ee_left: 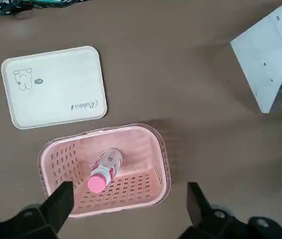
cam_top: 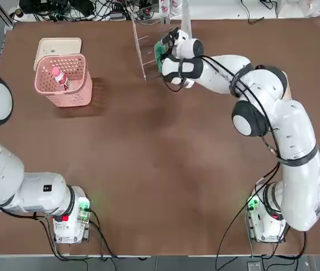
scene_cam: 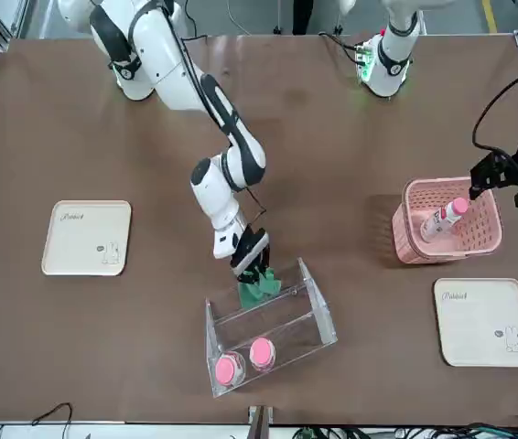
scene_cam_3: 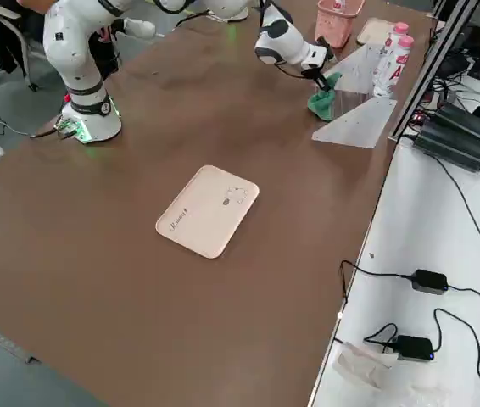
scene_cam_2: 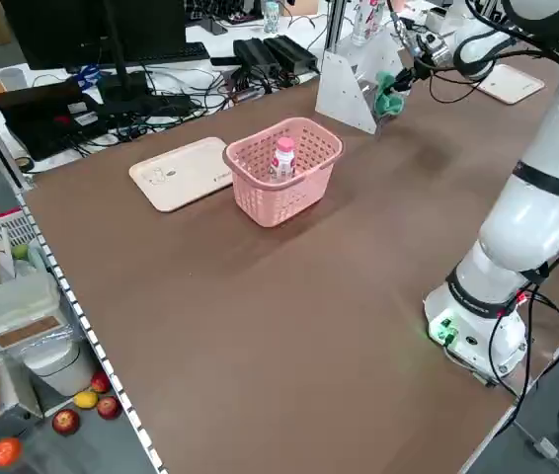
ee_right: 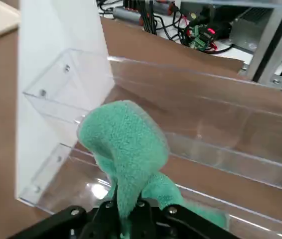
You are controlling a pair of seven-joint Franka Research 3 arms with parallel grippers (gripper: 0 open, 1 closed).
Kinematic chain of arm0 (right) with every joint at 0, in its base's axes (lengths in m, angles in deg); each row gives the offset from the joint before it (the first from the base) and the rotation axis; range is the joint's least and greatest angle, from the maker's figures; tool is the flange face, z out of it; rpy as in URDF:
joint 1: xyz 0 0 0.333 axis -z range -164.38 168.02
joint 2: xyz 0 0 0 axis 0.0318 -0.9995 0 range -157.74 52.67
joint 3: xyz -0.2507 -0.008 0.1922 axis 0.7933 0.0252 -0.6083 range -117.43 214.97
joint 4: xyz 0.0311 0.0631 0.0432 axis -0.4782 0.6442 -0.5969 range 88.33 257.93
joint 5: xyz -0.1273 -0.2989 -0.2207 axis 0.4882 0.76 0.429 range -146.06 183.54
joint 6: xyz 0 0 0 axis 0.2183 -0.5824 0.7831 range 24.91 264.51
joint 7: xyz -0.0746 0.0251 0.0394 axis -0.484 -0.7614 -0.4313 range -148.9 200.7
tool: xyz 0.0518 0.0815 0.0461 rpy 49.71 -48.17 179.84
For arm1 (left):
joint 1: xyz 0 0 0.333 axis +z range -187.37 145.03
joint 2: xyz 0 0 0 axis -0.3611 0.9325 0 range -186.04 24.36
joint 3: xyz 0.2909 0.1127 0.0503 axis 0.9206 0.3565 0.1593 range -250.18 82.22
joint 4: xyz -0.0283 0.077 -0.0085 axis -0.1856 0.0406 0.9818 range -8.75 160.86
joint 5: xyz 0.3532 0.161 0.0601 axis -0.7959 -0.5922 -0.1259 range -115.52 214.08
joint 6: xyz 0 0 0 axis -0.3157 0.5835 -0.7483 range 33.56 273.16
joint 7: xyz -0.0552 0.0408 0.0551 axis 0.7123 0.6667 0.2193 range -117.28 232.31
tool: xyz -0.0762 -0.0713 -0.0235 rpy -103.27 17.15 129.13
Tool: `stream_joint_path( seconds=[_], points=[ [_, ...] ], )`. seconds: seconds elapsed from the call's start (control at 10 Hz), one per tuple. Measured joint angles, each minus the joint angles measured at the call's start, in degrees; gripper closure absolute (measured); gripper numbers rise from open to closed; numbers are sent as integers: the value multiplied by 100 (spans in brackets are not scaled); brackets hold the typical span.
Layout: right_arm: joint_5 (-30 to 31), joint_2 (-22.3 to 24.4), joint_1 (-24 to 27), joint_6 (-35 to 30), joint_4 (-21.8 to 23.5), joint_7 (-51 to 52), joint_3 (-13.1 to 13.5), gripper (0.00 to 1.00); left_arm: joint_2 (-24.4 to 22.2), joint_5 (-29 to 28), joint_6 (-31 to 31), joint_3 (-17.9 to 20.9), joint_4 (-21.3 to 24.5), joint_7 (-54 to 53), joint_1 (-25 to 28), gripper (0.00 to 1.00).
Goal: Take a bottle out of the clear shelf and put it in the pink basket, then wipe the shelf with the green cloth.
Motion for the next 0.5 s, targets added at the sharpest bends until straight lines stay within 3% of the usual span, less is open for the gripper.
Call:
stream_joint_path(
  seconds=[0.5],
  points=[
    [31, 7, 94, -1, -134, -273, 49, 94, 1, 0, -233, -1, 15, 0, 1, 0]
  ],
)
